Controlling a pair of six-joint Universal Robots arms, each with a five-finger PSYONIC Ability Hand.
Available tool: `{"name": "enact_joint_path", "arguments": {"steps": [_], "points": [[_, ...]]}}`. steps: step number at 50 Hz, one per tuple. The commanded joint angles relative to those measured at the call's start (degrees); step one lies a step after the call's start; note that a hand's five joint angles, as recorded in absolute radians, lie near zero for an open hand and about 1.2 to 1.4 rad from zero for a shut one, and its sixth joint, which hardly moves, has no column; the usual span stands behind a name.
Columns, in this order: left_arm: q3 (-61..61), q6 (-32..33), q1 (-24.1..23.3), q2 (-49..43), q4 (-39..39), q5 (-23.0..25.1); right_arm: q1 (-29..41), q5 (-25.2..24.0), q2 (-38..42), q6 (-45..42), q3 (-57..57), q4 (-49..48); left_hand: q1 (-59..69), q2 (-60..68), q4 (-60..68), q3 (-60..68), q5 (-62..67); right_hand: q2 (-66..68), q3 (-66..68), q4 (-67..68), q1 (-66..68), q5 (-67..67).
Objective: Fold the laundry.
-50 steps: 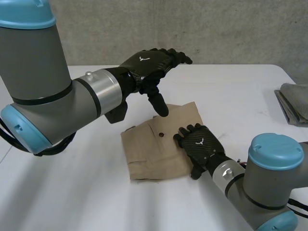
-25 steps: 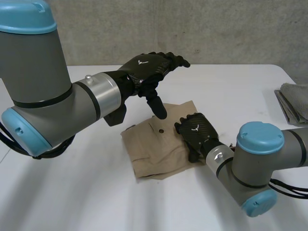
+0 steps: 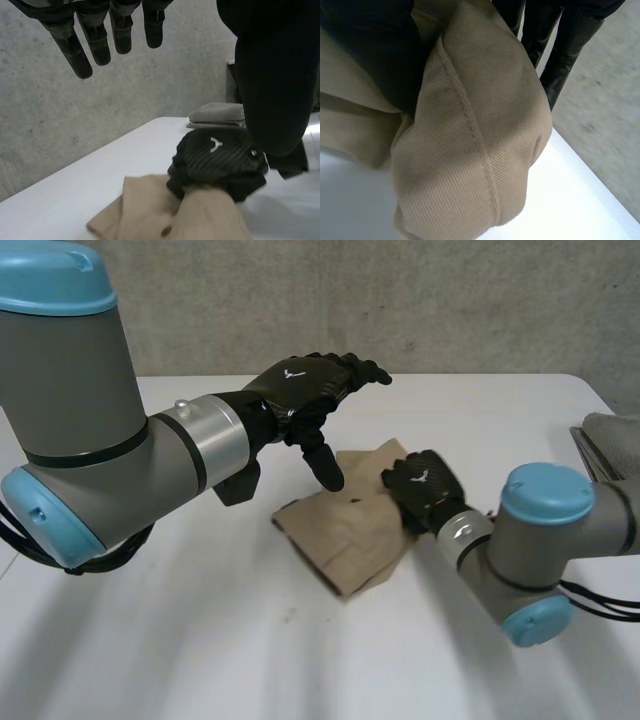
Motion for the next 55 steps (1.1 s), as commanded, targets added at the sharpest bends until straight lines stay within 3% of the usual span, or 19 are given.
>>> {"name": "enact_joint_path", "arguments": {"steps": [1,12,23,30,35,39,46,55], "points": [[-0.65,0.02,0.11,0.04,0.02,-0.02,-10.16,-1.89,-1.61,-3.24,-0.12,2.72,3.58,2.94,2.9,2.56,1.99,12.81,13.14,12.47,29.51,18.45],[-1.53,0.11,0.55,-0.05,1.43,-0.28,-23.62,-5.67,0.05,-10.89,-3.98,3.52,3.58,2.94,2.9,2.56,1.99,12.81,13.14,12.47,29.51,18.45],[-1.97,0.02,0.63,-0.4,1.61,-0.46,-29.0,-8.83,4.36,-10.55,-15.76,5.54,3.58,2.94,2.91,2.56,1.99,12.81,13.14,12.47,29.51,18.45],[-1.97,-0.06,0.63,-0.4,1.61,-0.63,-30.05,-10.86,5.15,-5.64,-27.71,5.1,3.91,3.27,3.24,2.89,2.32,12.81,13.14,12.47,29.51,18.45],[-2.23,0.02,0.72,-0.05,1.52,-1.51,-33.56,-10.68,5.5,5.95,-35.79,5.89,3.91,3.27,3.24,2.89,2.32,12.81,13.14,12.47,29.51,18.45],[-2.32,0.11,0.81,0.13,1.52,-2.22,-36.63,-10.95,8.13,10.54,-41.06,8.34,3.91,3.27,3.24,2.89,2.32,12.81,13.14,12.47,29.51,18.45],[-2.85,-0.15,1.07,0.13,1.52,-2.3,-43.49,-11.82,17.87,10.64,-50.99,18.62,3.91,3.27,3.24,2.89,2.32,12.81,13.14,12.47,29.51,18.45],[-4.08,0.02,0.99,-0.57,1.61,-2.22,-47.1,-14.28,26.33,10.55,-55.32,21.36,3.91,3.27,3.24,2.89,2.32,12.81,13.14,12.47,29.51,18.45]]}}
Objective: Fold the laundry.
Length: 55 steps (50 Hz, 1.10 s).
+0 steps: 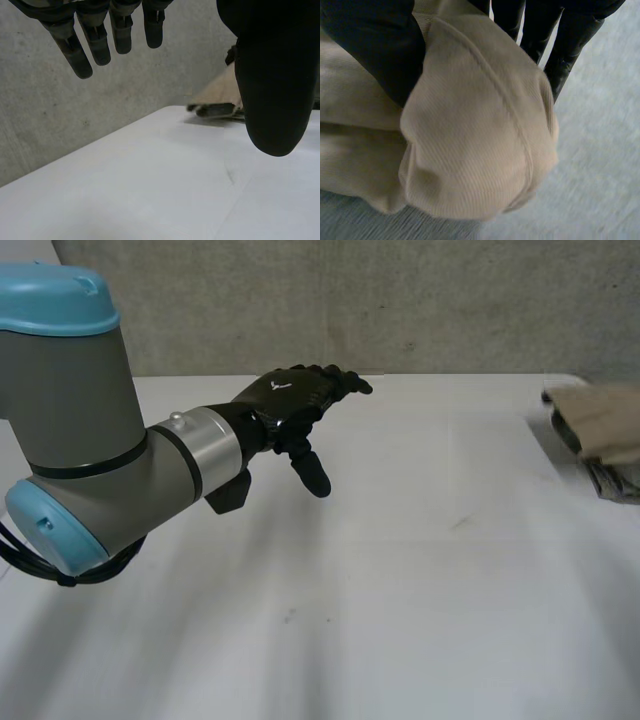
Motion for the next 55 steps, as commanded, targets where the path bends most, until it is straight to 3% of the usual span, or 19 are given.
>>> {"name": "enact_joint_path", "arguments": {"steps": [1,6,9,11,16,18,21,24,28,33,39,48,55], "points": [[-0.75,0.13,-0.07,-0.73,0.04,0.08,-3.77,-3.4,6.32,-0.47,-2.06,2.37,3.92,3.27,3.24,2.89,2.28,12.69,13.14,11.68,26.13,16.25],[-0.66,0.05,-0.16,-0.73,0.04,0.08,-3.95,-6.92,7.38,-1.7,-1.97,4.48,3.92,3.27,3.24,2.89,2.28,12.69,13.14,11.68,26.13,16.25],[-0.66,0.05,-0.16,-0.64,0.13,0.08,-3.95,-6.4,6.95,-2.84,-1.88,4.83,3.92,3.27,3.24,2.89,2.28,12.69,13.14,11.68,26.13,16.25],[-0.66,0.05,-0.16,-0.47,0.39,0.08,-3.95,-5.09,6.33,-3.28,-1.88,4.83,3.92,3.27,3.24,2.89,2.28,3.53,3.98,2.52,16.98,7.1],[-0.66,-0.04,-0.16,-0.29,0.84,0.08,-4.12,-2.97,4.92,-3.55,-1.54,5.09,4.09,3.44,3.41,3.06,2.45,4.51,4.96,3.5,17.95,8.07],[-0.66,-0.04,-0.07,-0.2,0.84,0.08,-4.13,-3.06,4.75,-3.98,-1.18,5.8,4.09,3.44,3.41,3.06,2.45,-9.04,-8.59,-10.05,4.41,-5.47],[-0.66,-0.04,-0.07,-0.2,0.84,-0.01,-4.04,-2.27,4.92,-6.26,-0.22,7.46,4.08,3.43,3.41,3.06,2.44,-57.31,-56.86,-58.32,-43.87,-53.75],[-0.66,-0.13,-0.07,-0.2,0.84,-0.01,-4.04,-1.39,4.57,-9.34,-0.04,8.43,4.09,3.44,3.41,3.06,2.45,-57.31,-56.86,-58.32,-43.87,-53.75],[-0.66,-0.13,0.02,0.15,0.84,-0.01,-4.48,5.71,1.77,-15.31,0.31,9.05,3.92,3.27,3.24,2.89,2.28,-57.31,-56.86,-58.32,-43.87,-53.75],[-0.75,-0.22,0.1,1.64,0.84,-0.01,-4.57,18.09,-4.64,-24.96,1.45,8.09,3.92,3.27,3.24,2.89,2.28,-57.31,-56.86,-58.32,-43.87,-53.75],[-1.28,-0.13,0.54,3.66,0.84,-0.01,-4.3,26.82,-11.68,-28.51,1.37,5.8,3.42,2.77,2.74,2.39,1.77,-57.31,-56.86,-58.32,-43.87,-53.75],[-3.12,-0.3,2.74,7.7,1.19,-1.59,6.41,27.26,-23.98,-18.24,6.46,3.16,1.9,1.25,1.22,0.87,0.26,-57.31,-56.86,-58.32,-43.87,-53.75],[-6.46,-0.31,5.55,13.06,5.05,-5.28,16.43,23.05,-35.23,-6.2,19.28,3.08,0.73,0.08,0.05,-0.3,-0.92,-57.31,-56.86,-58.32,-43.87,-53.75]]}}
